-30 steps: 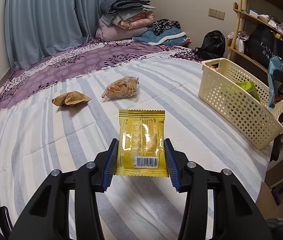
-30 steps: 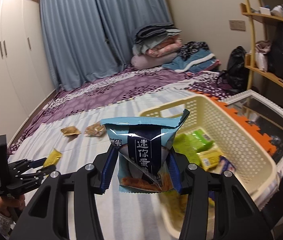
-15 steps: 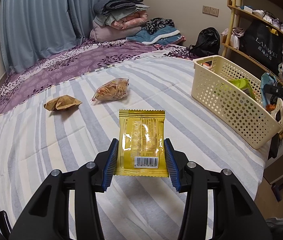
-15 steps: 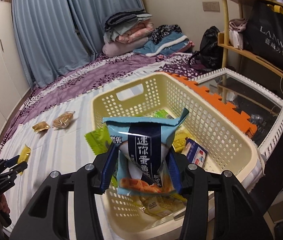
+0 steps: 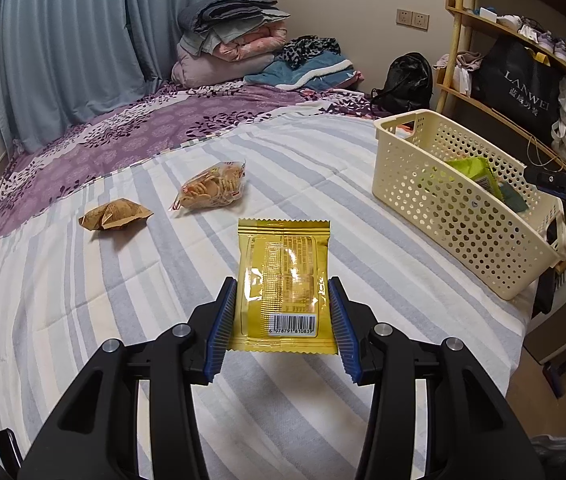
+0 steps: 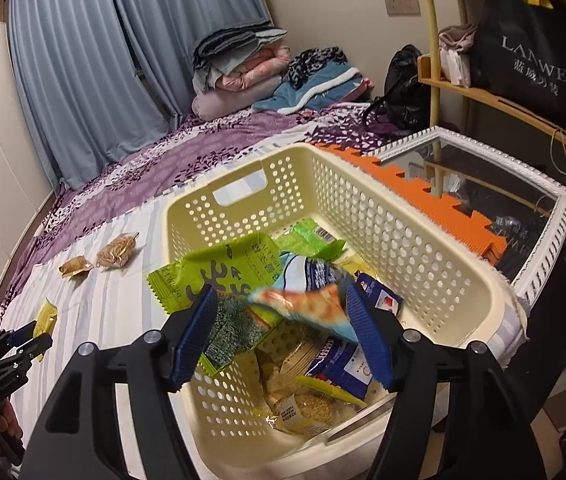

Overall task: Organize snacks
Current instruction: 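Lower the yellow packet into the basket and open the left tool, then move both open tools back toward the tan pastry and biscuit bag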

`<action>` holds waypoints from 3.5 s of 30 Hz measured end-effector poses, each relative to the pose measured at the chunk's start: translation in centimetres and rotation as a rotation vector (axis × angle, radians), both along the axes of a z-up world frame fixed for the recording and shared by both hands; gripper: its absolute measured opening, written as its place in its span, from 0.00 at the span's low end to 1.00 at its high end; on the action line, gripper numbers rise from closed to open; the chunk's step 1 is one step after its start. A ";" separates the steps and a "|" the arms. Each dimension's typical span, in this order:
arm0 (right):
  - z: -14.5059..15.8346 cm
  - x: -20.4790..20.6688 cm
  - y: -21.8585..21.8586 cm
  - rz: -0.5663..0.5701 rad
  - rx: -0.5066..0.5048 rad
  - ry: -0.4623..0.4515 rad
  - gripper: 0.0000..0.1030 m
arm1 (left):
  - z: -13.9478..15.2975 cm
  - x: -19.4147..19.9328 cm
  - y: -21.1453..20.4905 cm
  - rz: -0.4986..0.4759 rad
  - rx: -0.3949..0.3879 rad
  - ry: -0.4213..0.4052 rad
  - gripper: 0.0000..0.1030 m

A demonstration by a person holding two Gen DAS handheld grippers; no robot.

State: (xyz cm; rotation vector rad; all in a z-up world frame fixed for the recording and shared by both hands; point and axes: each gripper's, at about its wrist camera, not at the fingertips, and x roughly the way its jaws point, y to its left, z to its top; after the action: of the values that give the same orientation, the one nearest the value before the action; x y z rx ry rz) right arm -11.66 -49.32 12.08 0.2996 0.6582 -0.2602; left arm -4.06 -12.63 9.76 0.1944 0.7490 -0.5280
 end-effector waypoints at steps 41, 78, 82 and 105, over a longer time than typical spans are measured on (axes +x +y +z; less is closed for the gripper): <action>1.0 -4.3 -4.0 -0.188 -0.123 -0.067 0.66 | 6.5 -7.5 -19.0 -0.477 -0.041 -0.099 0.45; 0.7 -3.9 -4.6 -0.200 -0.124 -0.063 0.66 | 4.0 -5.5 -21.9 -0.461 -0.047 -0.024 0.86; 0.9 -3.9 -4.3 -0.197 -0.131 -0.064 0.69 | 4.0 -5.4 -21.7 -0.447 -0.042 -0.023 0.97; 2.8 -3.1 -1.0 -0.142 -0.124 -0.087 0.95 | 4.5 -3.2 -16.7 -0.287 -0.064 -0.018 0.97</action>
State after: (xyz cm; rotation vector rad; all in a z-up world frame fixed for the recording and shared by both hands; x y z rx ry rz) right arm -14.79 -50.35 14.89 0.2378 0.5329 -0.4194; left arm -7.28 -29.36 14.23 0.2488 0.6890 -0.8203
